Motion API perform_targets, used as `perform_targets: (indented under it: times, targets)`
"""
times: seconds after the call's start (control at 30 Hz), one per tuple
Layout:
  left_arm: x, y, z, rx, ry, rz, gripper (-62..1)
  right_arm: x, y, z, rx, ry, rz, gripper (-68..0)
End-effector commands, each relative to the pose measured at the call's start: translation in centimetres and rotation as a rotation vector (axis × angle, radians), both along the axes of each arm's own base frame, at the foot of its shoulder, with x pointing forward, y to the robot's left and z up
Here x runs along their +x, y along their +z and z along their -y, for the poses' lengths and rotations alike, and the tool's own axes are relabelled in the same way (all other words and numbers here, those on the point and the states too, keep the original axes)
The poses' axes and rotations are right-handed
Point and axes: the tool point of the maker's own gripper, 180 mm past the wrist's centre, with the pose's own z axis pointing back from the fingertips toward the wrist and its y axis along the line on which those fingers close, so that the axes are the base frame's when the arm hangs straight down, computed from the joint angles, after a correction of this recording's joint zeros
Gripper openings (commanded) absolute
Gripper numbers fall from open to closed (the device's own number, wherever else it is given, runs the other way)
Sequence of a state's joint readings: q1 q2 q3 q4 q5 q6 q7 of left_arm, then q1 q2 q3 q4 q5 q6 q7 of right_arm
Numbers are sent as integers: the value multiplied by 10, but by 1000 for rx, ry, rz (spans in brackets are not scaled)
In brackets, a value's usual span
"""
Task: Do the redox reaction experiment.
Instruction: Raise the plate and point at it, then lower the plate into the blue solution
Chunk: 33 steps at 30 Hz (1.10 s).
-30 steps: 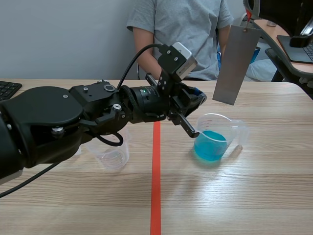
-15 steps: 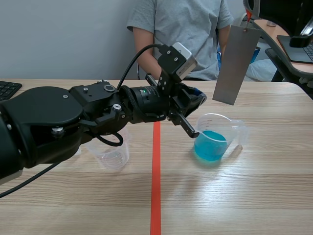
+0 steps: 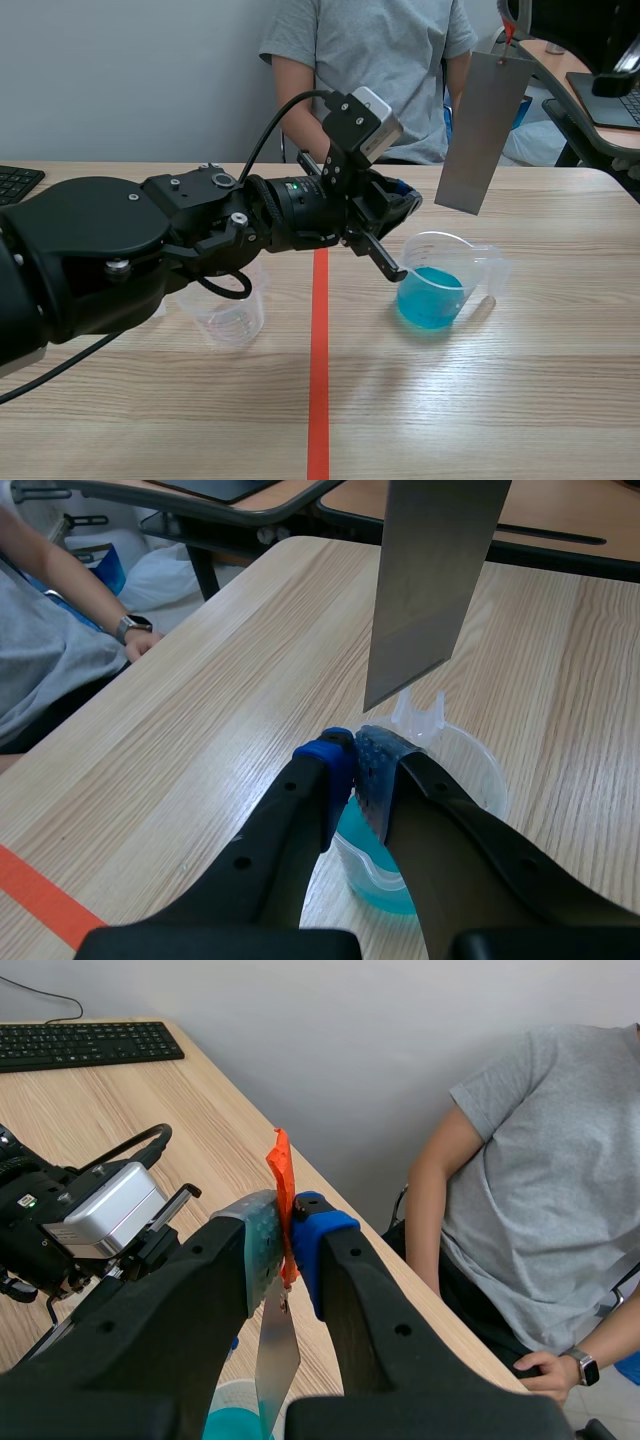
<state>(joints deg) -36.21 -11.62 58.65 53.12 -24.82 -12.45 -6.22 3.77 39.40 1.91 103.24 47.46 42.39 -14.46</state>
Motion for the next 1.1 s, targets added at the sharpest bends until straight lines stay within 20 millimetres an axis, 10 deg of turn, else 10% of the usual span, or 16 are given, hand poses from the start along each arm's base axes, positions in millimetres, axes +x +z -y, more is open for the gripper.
perform_targets:
  times: [0.0, 0.3, 0.63, 1.07]
  targets:
    - [1, 15, 4, -34, -13, 32, -562, -2, 13, -1, 6, 15, 39, -663]
    - [-19, -2, -60, -26, 17, 47, -562, -2, 13, -1, 6, 14, 39, -663]
    - [-49, -17, -210, 55, 262, -27, -562, -2, 12, 0, 7, 13, 36, -662]
    - [-152, -77, -343, 236, 575, -297, -562, 5, -10, 1, 35, 11, -21, -662]
